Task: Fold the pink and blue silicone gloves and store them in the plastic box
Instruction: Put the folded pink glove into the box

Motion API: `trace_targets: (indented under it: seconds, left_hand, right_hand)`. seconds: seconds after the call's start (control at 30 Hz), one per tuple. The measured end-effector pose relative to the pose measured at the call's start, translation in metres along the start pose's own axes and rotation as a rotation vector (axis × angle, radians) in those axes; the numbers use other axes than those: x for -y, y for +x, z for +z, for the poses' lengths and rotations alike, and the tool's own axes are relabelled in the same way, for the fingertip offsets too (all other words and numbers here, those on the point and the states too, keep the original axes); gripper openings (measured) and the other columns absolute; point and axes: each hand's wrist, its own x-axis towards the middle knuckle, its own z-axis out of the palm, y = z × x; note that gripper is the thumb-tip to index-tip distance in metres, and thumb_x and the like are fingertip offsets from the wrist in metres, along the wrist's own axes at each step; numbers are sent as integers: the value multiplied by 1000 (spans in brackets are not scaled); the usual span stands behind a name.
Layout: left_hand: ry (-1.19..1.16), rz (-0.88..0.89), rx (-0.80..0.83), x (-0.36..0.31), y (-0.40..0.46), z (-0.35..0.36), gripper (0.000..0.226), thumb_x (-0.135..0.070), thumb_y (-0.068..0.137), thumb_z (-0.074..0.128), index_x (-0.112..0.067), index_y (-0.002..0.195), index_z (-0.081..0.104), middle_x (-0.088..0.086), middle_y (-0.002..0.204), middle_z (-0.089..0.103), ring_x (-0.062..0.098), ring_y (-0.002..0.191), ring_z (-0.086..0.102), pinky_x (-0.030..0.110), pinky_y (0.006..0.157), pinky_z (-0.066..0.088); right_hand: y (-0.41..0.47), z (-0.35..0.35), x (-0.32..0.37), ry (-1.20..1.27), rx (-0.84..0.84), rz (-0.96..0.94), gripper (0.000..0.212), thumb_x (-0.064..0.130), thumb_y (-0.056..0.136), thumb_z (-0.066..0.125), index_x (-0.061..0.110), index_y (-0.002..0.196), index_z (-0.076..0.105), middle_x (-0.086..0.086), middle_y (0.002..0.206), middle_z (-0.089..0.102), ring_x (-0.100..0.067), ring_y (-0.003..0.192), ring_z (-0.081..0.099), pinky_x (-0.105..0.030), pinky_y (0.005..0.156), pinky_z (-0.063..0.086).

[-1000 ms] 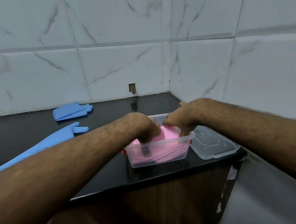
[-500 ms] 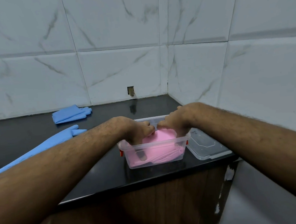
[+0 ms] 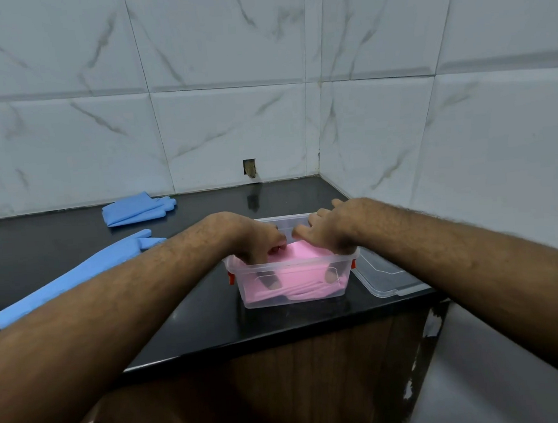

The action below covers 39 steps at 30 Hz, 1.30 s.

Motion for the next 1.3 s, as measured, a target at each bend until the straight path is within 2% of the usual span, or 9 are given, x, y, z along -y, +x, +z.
trace_targets:
  seconds: [0.1,0.27,0.47,0.57,0.67,0.87,1.07,1.2,1.3]
  left_hand:
    - [24,-10,15,-3,0,-1,64,-36,94,72,-14,148,46,8,139,53,24,124,53,41,111,45]
    - [13,-18,37,-4,-1,-2,66,-35,94,72,-15,150,43,7,141,51,24,127,52,41,112,44]
    - [-109,-19,27,-1,-8,-3,75,-37,92,76,-15,153,40,6,146,53,24,132,53,45,116,43]
    - [-169,-23,-61,2,-18,-6,75,-45,91,73,-15,153,43,3,145,57,22,130,56,41,114,45]
    - [-134,-29,-215,7,-32,-8,63,-42,96,69,-12,148,50,4,142,61,21,125,60,33,108,47]
    - [-91,-112,-431,10,-70,-13,58,-50,92,71,-15,136,59,4,131,66,22,116,60,32,90,46]
    - [-63,-272,-551,13,-118,-6,64,-58,92,65,-18,140,56,3,138,59,25,128,54,49,103,49]
    - [-77,-373,-627,21,-151,17,65,-61,92,62,-19,141,53,3,139,56,24,130,52,48,100,50]
    - [-96,-443,-673,26,-167,48,61,-60,92,63,-13,131,57,8,134,54,28,123,55,46,94,50]
  right_hand:
    - [4,3,0,50,-48,24,77,22,91,55,38,154,13,-15,153,42,-37,138,41,-61,112,36]
    - [4,8,1,7,-90,33,88,21,84,73,45,144,12,-15,147,46,-41,139,40,-63,110,38]
    - [0,5,2,19,-81,41,81,22,90,71,43,149,20,-10,145,49,-36,137,41,-58,112,35]
    - [-9,-5,1,133,-118,12,66,37,95,67,40,151,31,1,146,56,-27,134,50,-52,116,25]
    - [-23,-17,-3,244,-138,19,68,60,91,64,33,149,42,5,146,58,-22,134,53,-50,113,28]
    - [-45,-42,-4,251,-261,63,66,68,90,58,31,144,48,6,146,57,-21,135,51,-50,113,25]
    - [-58,-68,34,231,-359,51,63,65,92,58,29,144,48,3,144,59,-23,134,52,-51,113,25]
    - [-65,-84,67,245,-504,48,55,65,93,56,31,137,55,2,134,63,-23,126,54,-48,108,27]
    - [-63,-95,96,277,-658,49,54,65,93,55,34,136,57,0,135,61,-26,129,49,-50,108,26]
